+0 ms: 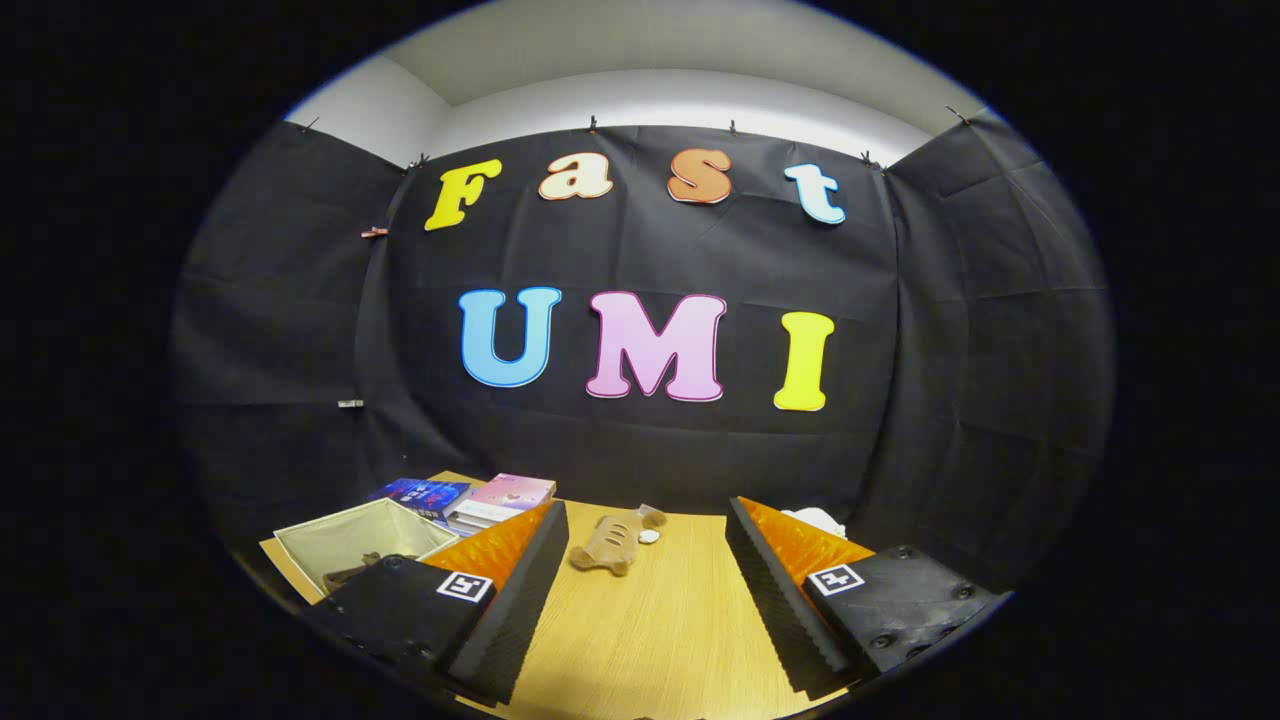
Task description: Open the storage box then place both shoes into the box .Put the left shoe in first, then the right shoe, with the right side of both shoes facing outward in a uniform manner.
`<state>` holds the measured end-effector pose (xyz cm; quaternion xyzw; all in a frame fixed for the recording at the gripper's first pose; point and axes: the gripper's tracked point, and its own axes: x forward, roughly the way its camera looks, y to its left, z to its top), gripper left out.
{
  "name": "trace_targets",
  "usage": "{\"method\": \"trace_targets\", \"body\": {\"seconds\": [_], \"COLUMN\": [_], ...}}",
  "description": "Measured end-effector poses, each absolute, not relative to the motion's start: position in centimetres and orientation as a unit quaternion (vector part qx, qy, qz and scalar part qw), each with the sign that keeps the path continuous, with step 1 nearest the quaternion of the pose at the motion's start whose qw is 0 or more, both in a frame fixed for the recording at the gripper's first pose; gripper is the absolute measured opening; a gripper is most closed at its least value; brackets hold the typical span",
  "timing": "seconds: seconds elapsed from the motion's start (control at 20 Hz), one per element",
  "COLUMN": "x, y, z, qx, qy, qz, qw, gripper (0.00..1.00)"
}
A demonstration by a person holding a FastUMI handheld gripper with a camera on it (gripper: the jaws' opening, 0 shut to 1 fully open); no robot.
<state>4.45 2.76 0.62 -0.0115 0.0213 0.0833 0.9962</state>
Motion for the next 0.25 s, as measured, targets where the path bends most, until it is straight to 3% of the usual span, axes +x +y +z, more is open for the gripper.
{"method": "trace_targets", "body": {"seconds": [0.25], "x": [4.1], "y": [0.9], "z": [-2.4], "qx": [0.027], "qy": [0.06], "qz": [0.046], "qw": [0.997], "gripper": [0.98]}}
